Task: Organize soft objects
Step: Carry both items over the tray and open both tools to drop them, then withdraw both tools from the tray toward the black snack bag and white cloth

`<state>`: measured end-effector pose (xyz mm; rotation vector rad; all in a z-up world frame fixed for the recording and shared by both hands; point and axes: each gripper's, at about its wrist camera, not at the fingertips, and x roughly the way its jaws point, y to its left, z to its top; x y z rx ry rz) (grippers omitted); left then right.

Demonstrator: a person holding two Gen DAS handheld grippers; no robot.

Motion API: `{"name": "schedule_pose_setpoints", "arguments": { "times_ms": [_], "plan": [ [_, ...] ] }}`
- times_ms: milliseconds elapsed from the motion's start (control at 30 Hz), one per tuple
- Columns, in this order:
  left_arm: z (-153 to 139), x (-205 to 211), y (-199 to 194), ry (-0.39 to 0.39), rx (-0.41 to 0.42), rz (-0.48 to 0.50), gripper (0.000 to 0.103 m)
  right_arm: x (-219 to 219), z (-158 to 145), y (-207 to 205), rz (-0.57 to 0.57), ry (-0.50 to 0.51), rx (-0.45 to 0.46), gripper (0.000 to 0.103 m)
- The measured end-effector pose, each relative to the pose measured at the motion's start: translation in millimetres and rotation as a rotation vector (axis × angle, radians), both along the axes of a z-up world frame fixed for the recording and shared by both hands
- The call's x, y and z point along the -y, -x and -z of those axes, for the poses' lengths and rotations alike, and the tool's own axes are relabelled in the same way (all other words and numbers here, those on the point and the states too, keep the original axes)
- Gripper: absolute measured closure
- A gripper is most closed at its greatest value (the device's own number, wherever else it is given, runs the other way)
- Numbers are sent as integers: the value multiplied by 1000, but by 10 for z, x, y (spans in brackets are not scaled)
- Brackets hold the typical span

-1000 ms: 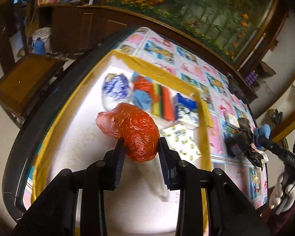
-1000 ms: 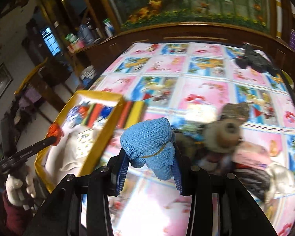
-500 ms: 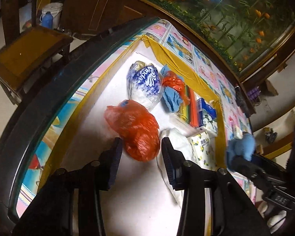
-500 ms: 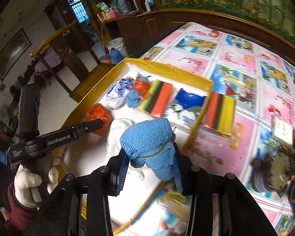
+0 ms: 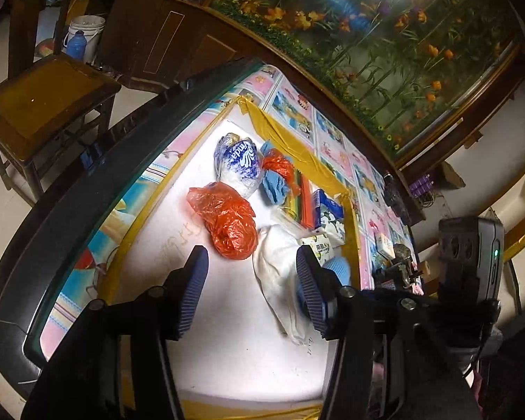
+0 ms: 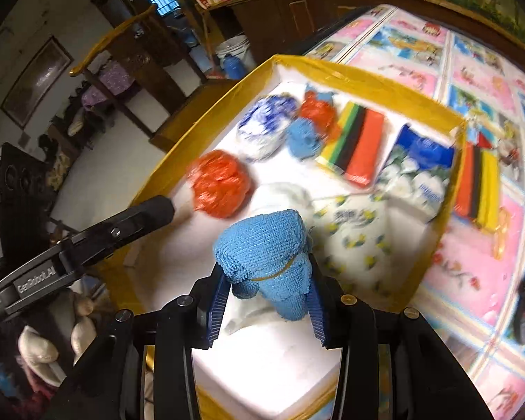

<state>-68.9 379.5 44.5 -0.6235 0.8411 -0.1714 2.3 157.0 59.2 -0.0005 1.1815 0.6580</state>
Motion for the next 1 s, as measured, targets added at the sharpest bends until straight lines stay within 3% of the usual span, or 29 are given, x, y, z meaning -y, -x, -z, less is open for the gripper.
{"name": "schedule_pose_setpoints", "arguments": {
  "times_ms": [167,367,433,467,533,600,800,1000],
  "plan": [
    [-43,-26,45,3,15,-29,50,-213,100,145,-65,37,15,63],
    [-46,-38,125,6,11,-36,49,-154,145,321,-30,177,59,61],
    [-35,-30,136,12,4,-42,45,-110,81,363,-5,210,91,56],
    [-36,-15,142,17,0,-43,44,-77,55,369,11,207,98,52],
    [-46,35,162,16,-5,-35,44,8,-12,380,54,192,117,36],
    [-85,96,190,3,0,-25,44,93,-93,416,77,171,143,31],
    [-205,343,274,-41,16,18,44,533,-313,628,131,98,219,27],
    [-299,827,291,-102,19,128,44,1486,-392,902,282,41,247,25]
  ]
}}
